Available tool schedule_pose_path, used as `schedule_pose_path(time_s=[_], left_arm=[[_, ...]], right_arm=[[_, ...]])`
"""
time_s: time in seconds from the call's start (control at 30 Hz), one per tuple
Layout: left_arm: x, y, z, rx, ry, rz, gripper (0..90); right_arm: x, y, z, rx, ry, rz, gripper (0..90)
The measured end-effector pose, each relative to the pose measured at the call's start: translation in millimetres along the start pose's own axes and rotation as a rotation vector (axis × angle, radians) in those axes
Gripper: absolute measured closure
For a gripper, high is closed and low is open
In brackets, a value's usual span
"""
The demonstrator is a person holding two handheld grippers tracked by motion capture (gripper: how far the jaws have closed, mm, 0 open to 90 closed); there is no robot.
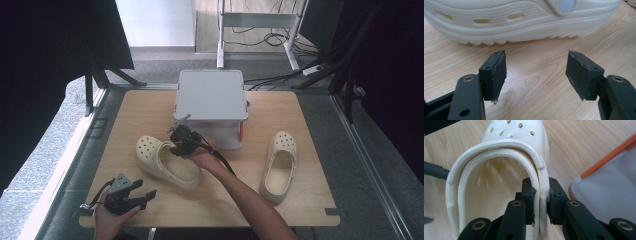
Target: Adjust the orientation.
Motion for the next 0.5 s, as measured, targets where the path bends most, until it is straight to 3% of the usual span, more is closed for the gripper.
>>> schedule_pose_path(time_s=[0.5], left_arm=[[-0.8,1.2,0.6,0.003,-0.008,-0.004,33.5]], right_arm=[[40.6,-33.2,27.8,0.022,0.065,0.042,78.3]])
Point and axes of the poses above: each handheld gripper's, and its own axes: y roughly forward along the jaws, x roughly out of its underside, z roughly to its right, the point moved 1 cm from there along y, roughly forward along the jaws, and after that the axes turned 15 degrees about y, right-handed, at the moved point
